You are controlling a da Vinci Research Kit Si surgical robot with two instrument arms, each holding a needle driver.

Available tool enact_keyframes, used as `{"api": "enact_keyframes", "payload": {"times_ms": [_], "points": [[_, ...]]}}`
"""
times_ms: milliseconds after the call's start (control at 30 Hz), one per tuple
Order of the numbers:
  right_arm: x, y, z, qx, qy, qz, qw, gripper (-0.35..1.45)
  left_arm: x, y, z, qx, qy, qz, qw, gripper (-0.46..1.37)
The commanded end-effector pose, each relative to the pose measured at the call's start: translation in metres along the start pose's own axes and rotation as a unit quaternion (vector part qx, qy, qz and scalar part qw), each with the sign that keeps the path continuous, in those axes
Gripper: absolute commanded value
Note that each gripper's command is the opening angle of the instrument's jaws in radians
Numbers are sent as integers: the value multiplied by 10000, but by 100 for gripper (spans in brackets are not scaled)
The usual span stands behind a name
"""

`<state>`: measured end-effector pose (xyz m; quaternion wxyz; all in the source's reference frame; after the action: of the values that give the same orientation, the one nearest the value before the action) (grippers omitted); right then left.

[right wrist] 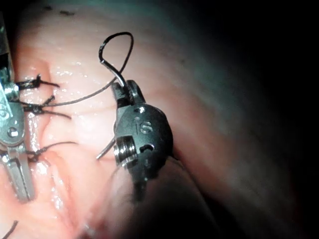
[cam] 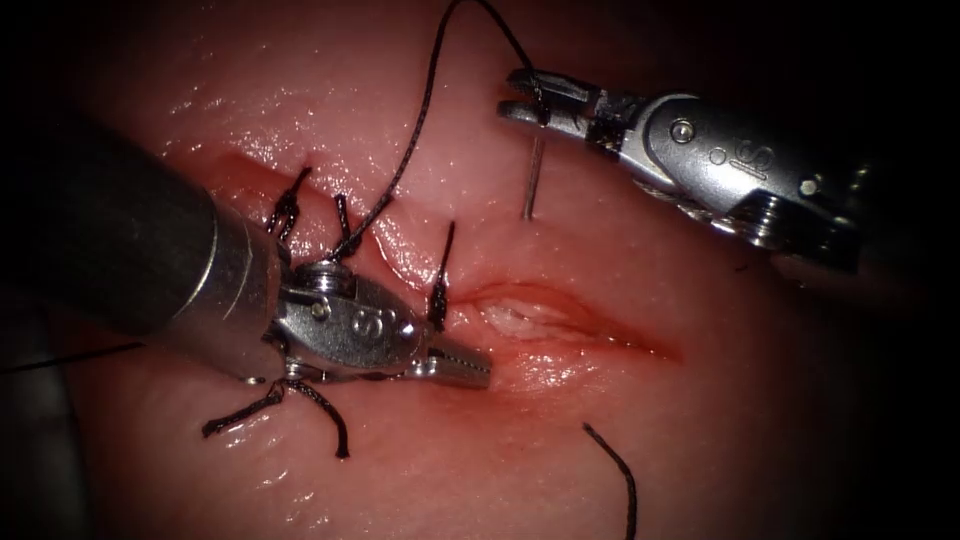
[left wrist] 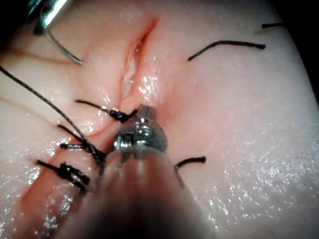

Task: Wound Closure
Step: Use the right gripper to insert the needle through the top of the skin

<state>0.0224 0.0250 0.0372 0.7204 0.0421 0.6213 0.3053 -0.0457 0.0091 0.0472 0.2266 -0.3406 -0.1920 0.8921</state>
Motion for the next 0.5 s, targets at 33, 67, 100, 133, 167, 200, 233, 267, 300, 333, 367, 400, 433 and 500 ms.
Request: {"api": "enact_keyframes", "payload": {"times_ms": [33, 67, 100, 133, 167, 200, 233, 267, 300, 333, 367, 400, 433, 500], "points": [[0, -3, 1, 21, -58, 233, 9997, -35, 0, 0, -1, -45, 0, -7, 10000, -35], [-1, -3, 1, 26, -95, 347, 9994, -35, 0, 0, -1, -45, 0, -7, 10000, -35], [-4, -2, 1, 25, -143, 838, 9964, -35, 0, 0, -1, -47, 0, -7, 10000, -35], [-4, -2, 1, 19, -162, 1072, 9941, -35, 0, 0, -1, -47, 0, -7, 10000, -35], [-5, -1, 1, 11, -196, 1304, 9913, -35, 0, 0, -1, -48, 0, -7, 10000, -35], [-5, -1, 1, 12, -210, 1304, 9912, -35, 1, 0, -1, -48, 0, -8, 10000, -35], [-5, 0, 1, 60, -236, 1306, 9911, -35, 1, 0, -1, -47, 0, -8, 10000, -35], [-5, 0, 1, 76, -249, 1335, 9907, -35, 1, 0, -1, -47, 0, -8, 10000, -35], [-5, 0, 1, 92, -273, 1423, 9894, -35, 1, 0, -1, -47, 0, -8, 10000, -35], [-6, -2, 1, 97, -344, 1479, 9884, -35, 1, 0, -1, -47, 0, -8, 10000, -35], [-7, -3, 1, 95, -410, 1650, 9854, -35, 1, 0, -1, -47, 0, -8, 10000, -35], [-8, -4, 1, 97, -450, 1732, 9838, -35, 1, 0, -1, -47, 0, -9, 10000, -35], [-10, -6, 1, 95, -486, 1868, 9811, -35, 1, 0, -1, -49, 0, -9, 10000, -35], [-13, -9, 0, 105, -549, 2057, 9770, -35, 2, -1, -1, -50, 0, -10, 10000, -35]]}}
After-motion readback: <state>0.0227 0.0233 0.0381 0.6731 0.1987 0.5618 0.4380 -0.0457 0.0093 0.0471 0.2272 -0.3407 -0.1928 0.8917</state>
